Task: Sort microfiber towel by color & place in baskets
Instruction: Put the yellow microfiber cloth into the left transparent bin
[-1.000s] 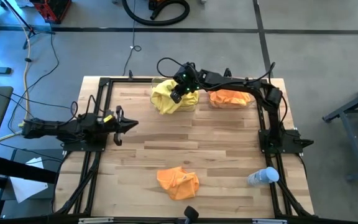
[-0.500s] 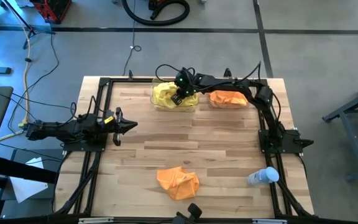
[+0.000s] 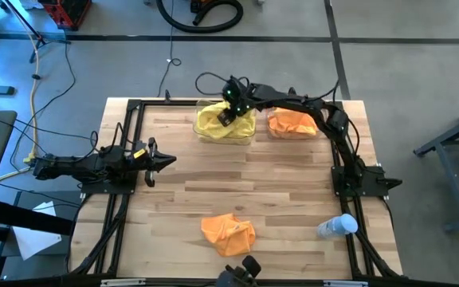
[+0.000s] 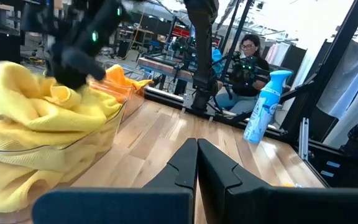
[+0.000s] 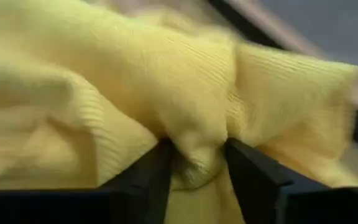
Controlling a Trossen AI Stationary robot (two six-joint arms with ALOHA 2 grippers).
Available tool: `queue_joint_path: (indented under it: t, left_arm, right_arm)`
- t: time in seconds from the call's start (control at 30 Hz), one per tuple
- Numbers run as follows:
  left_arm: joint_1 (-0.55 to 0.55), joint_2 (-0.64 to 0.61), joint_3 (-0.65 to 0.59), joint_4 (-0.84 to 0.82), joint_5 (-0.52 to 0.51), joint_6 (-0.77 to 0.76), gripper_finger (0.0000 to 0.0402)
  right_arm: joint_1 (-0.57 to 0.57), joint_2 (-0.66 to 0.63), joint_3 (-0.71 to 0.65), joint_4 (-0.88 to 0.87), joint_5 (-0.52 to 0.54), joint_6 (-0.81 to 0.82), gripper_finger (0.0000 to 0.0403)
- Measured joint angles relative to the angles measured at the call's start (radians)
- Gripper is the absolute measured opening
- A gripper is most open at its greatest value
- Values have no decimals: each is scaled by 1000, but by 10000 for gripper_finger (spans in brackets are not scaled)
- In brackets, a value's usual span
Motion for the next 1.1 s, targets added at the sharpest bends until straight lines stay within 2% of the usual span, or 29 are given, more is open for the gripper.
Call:
queue_joint_path:
  t: [0.23, 0.37, 0.5, 0.67, 0.87, 1.1]
  left_arm:
    - [0, 0, 0, 0, 0, 0, 0]
    - [0, 0, 0, 0, 0, 0, 0]
    - [0, 0, 0, 0, 0, 0, 0]
    - [0, 0, 0, 0, 0, 0, 0]
    - [0, 0, 0, 1, 0, 0, 0]
    - [0, 0, 0, 1, 0, 0, 0]
  right_arm:
    - [0, 0, 256, -240, 67, 26, 206]
    - [0, -1, 384, -391, 115, 129, 213]
    - [20, -3, 446, -399, 101, 283, 213]
    - [93, -4, 415, -253, 102, 378, 213]
    - [160, -3, 285, -95, 218, 426, 213]
    - [120, 102, 164, -13, 133, 582, 213]
